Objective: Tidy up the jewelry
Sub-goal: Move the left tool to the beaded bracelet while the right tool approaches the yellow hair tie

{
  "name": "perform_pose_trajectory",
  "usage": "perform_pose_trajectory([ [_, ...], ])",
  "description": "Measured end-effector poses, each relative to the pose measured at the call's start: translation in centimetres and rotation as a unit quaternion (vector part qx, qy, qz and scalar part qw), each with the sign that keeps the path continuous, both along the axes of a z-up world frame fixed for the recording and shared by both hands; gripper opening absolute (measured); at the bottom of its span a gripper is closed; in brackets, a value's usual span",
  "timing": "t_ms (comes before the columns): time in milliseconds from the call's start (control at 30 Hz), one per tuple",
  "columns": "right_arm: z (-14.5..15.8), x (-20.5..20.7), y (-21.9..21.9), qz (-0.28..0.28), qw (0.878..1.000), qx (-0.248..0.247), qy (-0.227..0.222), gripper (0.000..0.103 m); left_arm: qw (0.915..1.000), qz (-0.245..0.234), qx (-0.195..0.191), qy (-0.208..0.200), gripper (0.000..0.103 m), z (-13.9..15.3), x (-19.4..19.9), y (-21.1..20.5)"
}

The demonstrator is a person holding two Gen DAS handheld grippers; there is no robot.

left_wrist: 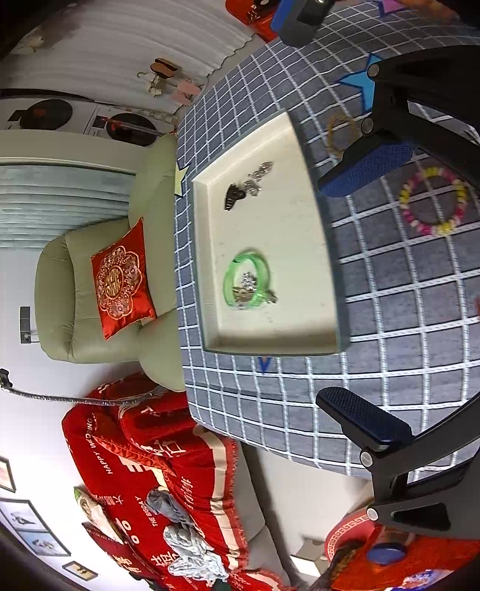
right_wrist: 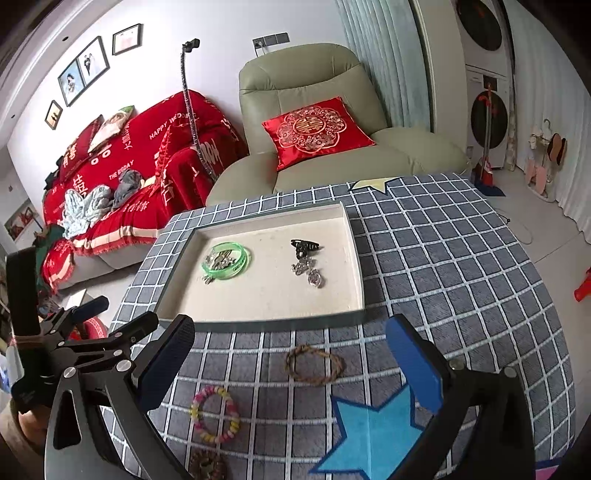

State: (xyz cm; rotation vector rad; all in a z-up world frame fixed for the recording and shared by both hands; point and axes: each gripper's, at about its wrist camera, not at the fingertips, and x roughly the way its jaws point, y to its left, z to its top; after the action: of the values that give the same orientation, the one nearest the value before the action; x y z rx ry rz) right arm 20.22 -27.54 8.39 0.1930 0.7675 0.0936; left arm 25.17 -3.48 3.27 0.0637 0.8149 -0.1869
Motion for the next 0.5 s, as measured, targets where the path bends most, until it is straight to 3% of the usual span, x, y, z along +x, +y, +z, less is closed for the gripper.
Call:
perform_pose_trajectory([
  [333,-0.6,-3.3,0.6,0.008,1.0,-0.002,0.006,0.103,0.9996,-0.01,-0.009,0.026,0.103,-1.9,-3.2,1.1],
  [500,-2.3,-5.7,1.3,0.023,0.999,-0.008,0.03,0.103,0.9988,-0.014,-0.013,0.046,0.103,-3.6,-4.6,1.5],
])
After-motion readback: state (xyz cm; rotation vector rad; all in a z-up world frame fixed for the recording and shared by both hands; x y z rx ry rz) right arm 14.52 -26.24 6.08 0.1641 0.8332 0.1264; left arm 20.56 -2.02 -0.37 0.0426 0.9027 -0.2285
